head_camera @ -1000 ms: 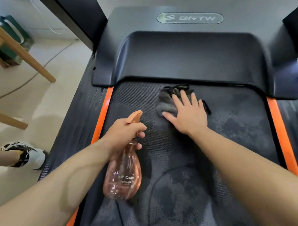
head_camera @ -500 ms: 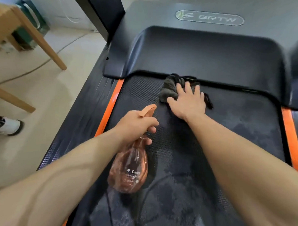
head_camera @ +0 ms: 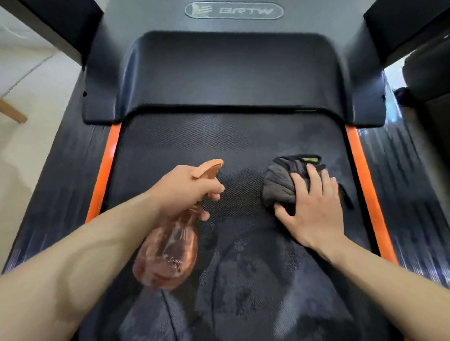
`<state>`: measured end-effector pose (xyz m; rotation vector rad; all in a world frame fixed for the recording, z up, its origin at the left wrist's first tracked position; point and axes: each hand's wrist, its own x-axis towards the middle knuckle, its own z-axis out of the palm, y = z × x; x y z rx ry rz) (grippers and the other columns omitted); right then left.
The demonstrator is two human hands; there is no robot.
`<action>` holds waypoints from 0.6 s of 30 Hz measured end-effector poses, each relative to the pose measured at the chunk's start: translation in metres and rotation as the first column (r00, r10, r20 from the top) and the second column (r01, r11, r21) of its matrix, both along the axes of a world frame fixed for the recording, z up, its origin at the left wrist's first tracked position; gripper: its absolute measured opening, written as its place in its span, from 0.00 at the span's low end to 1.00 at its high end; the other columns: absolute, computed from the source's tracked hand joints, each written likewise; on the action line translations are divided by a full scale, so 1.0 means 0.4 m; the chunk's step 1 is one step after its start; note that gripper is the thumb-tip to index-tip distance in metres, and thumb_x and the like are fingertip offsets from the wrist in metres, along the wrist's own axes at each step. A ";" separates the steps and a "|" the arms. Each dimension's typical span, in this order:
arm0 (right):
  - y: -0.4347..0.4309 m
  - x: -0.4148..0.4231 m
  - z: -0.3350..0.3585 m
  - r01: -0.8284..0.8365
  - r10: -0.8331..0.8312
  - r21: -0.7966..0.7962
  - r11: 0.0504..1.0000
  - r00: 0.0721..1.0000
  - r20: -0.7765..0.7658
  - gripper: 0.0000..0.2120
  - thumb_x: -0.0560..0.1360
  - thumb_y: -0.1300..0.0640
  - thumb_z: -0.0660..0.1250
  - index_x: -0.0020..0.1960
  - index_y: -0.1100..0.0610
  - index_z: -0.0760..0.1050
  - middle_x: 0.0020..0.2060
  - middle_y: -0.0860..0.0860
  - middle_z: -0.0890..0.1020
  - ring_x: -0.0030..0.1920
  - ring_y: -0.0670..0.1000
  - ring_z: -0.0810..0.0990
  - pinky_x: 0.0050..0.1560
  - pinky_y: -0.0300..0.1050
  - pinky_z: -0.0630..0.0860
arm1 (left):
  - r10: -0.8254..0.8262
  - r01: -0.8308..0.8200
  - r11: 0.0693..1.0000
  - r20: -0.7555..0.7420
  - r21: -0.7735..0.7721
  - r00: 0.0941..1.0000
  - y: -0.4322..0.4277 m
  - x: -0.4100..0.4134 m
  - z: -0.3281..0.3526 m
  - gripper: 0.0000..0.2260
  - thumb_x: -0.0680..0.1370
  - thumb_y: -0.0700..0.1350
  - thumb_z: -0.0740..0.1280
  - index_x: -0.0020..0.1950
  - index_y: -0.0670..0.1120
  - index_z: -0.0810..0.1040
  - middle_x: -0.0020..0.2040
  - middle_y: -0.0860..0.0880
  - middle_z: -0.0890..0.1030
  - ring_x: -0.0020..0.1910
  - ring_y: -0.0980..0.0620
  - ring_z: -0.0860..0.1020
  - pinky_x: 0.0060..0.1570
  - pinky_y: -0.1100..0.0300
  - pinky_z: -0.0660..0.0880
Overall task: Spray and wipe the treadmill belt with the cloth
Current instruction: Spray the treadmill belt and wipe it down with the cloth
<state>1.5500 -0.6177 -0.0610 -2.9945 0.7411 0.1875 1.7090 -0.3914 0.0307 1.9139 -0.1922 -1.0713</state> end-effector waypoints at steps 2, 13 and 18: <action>-0.015 -0.030 0.000 -0.010 0.010 0.000 1.000 0.998 0.063 0.37 0.67 0.36 0.58 0.65 0.60 0.75 0.75 0.63 0.66 0.76 0.67 0.61 0.77 0.65 0.56 | -0.122 0.121 0.992 0.041 0.028 0.992 -0.068 0.004 0.012 0.07 0.76 0.43 0.73 0.50 0.40 0.85 0.45 0.43 0.86 0.32 0.52 0.77 0.38 0.53 0.82; 0.130 -0.173 -0.044 0.124 -0.133 0.062 0.990 0.976 0.172 0.33 0.70 0.40 0.61 0.67 0.61 0.73 0.77 0.60 0.66 0.79 0.66 0.58 0.76 0.68 0.57 | -0.303 0.273 0.942 0.147 0.195 0.942 -0.320 0.031 0.011 0.12 0.78 0.49 0.73 0.53 0.40 0.82 0.42 0.48 0.84 0.25 0.50 0.78 0.23 0.67 0.71; 0.154 -0.193 -0.053 0.119 -0.125 0.040 0.992 0.975 0.184 0.33 0.70 0.40 0.63 0.67 0.61 0.74 0.77 0.60 0.66 0.79 0.66 0.59 0.76 0.68 0.57 | -0.393 0.307 0.900 0.270 0.309 0.879 -0.320 0.009 -0.008 0.08 0.77 0.46 0.71 0.43 0.42 0.80 0.32 0.47 0.81 0.22 0.50 0.78 0.25 0.65 0.72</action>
